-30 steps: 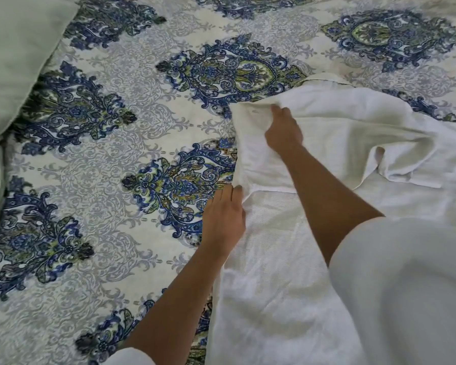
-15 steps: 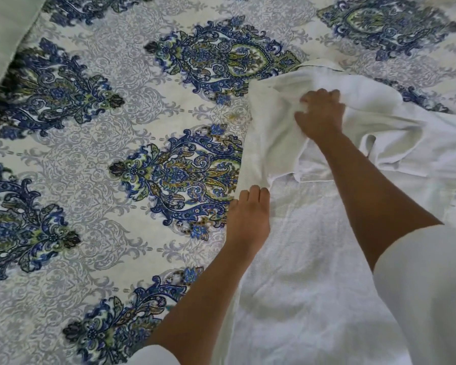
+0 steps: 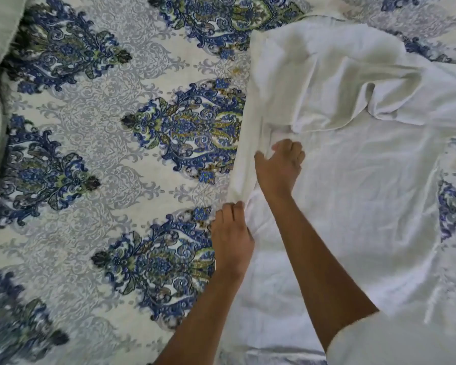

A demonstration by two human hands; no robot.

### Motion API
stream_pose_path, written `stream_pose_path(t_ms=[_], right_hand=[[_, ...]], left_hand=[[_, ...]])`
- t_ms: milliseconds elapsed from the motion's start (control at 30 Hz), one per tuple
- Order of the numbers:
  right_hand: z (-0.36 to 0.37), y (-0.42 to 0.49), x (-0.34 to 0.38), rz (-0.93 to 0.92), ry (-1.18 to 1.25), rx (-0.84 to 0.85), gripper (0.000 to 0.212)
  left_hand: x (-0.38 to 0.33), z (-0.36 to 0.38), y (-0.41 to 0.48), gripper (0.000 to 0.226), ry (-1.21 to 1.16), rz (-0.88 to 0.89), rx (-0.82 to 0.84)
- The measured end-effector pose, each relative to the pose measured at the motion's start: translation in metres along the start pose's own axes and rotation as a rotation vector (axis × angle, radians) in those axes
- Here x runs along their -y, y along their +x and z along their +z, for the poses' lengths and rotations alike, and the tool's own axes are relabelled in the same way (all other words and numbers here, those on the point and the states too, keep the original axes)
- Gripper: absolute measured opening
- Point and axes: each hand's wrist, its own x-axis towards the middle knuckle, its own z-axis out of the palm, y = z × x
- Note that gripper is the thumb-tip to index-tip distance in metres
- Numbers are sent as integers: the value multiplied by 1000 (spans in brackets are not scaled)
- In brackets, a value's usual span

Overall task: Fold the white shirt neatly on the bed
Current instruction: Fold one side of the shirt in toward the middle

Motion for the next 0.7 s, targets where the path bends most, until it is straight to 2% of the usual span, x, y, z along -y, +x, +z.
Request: stream_pose_path(t_ms=[67, 133, 233, 333, 433, 500, 567, 633, 700], right_hand=[[4, -20, -13, 208, 178, 224, 46], [0, -31, -24, 346, 324, 409, 38], [-16, -37, -44, 470, 535, 403, 6], [-33, -43, -61, 578, 668, 389, 6], [-38, -60, -65, 537, 461, 593, 11], [-38, -79, -67, 495, 284, 708, 8], [-38, -96, -74, 453, 145, 769, 16], [-41, -110, -85, 434, 92, 767, 15], [-45, -118, -102, 455, 89, 668, 16]], left_hand=[[-7, -1, -10, 38, -101, 68, -2], [-20, -6, -18, 39, -146, 131, -8], [-23, -12, -38, 39, -122, 55, -26], [-4, -16, -86, 47, -69, -94, -17], [1, -16, -138, 44, -48, -91, 32], [-7, -14, -169, 40, -10, -4, 79], [-15, -11, -193, 39, 43, 64, 131], [-19, -8, -208, 40, 85, 81, 164], [-20, -4, -212, 42, 75, 131, 167]])
